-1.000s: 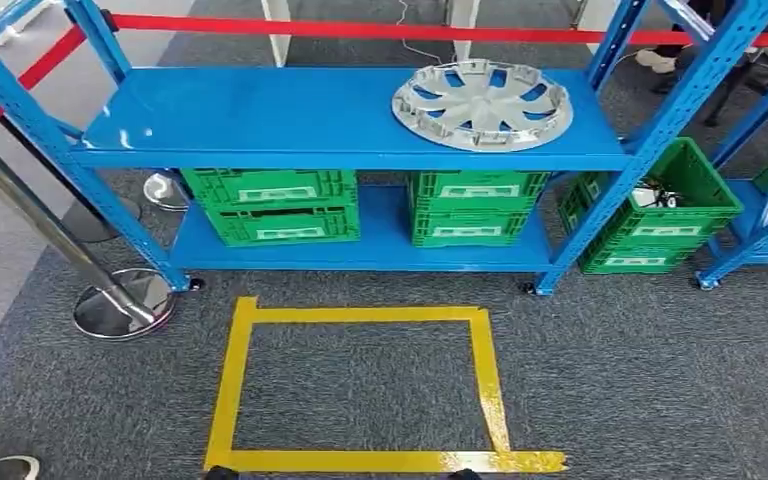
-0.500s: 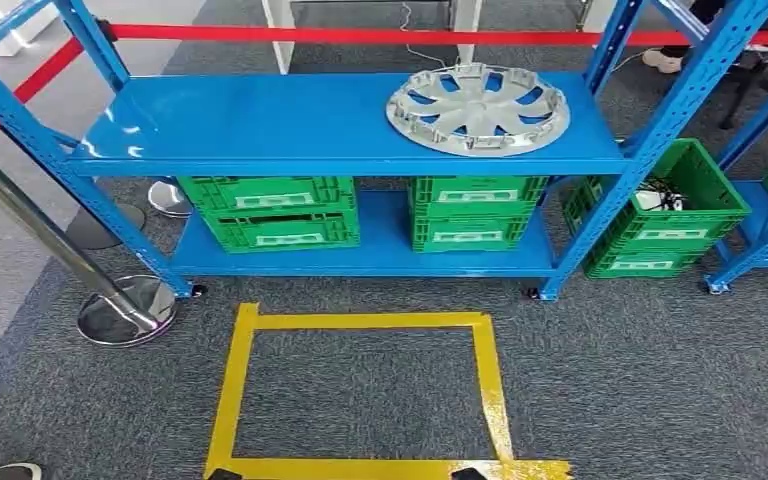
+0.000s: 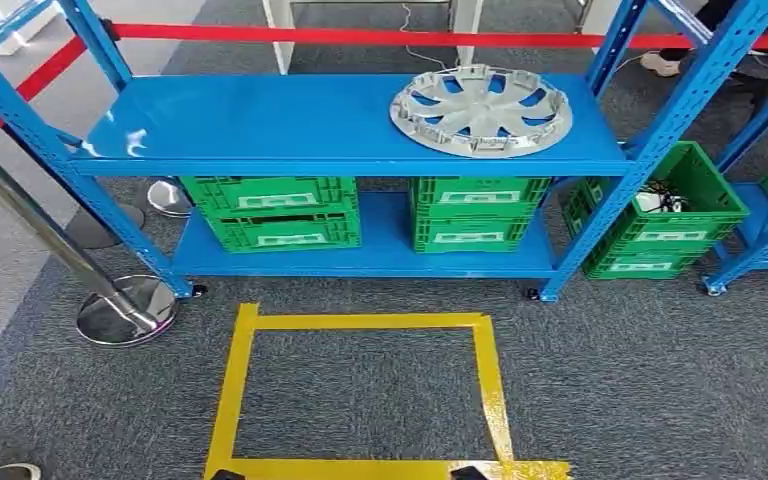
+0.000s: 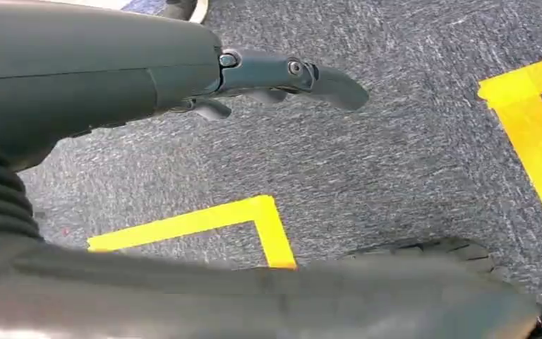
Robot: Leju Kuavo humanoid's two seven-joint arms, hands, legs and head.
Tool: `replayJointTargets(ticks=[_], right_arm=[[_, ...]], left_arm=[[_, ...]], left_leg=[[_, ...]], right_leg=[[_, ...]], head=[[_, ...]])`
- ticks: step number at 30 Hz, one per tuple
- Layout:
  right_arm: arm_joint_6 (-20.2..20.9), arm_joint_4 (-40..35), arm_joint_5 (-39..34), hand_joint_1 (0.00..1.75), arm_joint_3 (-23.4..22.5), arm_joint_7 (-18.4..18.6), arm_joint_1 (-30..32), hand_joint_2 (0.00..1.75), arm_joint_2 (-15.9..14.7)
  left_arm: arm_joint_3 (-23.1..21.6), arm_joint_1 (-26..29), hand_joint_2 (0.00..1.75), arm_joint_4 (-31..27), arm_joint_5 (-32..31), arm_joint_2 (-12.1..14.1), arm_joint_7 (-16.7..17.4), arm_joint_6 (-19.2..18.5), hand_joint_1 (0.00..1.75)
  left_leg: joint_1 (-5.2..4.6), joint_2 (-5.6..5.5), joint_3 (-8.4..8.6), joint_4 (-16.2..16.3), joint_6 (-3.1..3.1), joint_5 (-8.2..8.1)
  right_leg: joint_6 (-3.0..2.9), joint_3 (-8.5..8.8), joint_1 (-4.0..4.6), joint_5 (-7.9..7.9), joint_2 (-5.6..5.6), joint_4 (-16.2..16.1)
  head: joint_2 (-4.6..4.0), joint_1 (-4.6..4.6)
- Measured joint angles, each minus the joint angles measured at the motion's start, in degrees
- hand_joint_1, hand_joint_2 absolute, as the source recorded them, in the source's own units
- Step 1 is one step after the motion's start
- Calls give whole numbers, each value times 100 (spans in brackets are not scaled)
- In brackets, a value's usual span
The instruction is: Take the parts from the cabinet and place them on the table.
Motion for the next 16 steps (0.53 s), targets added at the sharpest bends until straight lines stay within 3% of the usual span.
replayJointTargets(ticks=[4, 5, 6, 11, 16], right_arm=[[-4, 0, -4, 0, -2, 24, 9, 0, 0], [-4, 0, -4, 0, -2, 26, 9, 175, 0], [-4, 0, -4, 0, -2, 26, 9, 175, 0], [-74, -11, -13, 0, -22, 160, 43, 175, -15], [2, -199, -151, 0, -258, 35, 191, 175, -125]], left_arm=[[0, 2, 0, 0, -4, 0, 0, 20, 0], [0, 1, 0, 0, -9, 0, 0, 22, 0], [0, 2, 175, 0, -9, 0, -2, 22, 0], [-2, 22, 175, -4, 110, 22, -155, 57, 0], [-22, 221, 175, -133, 829, 199, -151, -344, 0]], left_leg=[[-1, -1, 0, 1, 2, -1], [-2, 0, 0, 1, 3, -2], [-2, -1, 0, 1, 3, -2], [-2, -1, 0, 1, 5, -4], [-2, 0, 3, 1, 3, -10]], right_leg=[[4, 10, -1, 3, 0, -12], [4, 14, -2, 3, 0, -13], [5, 22, -3, 4, 0, -15], [9, 23, -3, 6, 0, -20], [7, 1, -3, 3, -1, -22]], head=[[0, 0], [0, 0], [0, 0], [0, -2], [0, 0]])
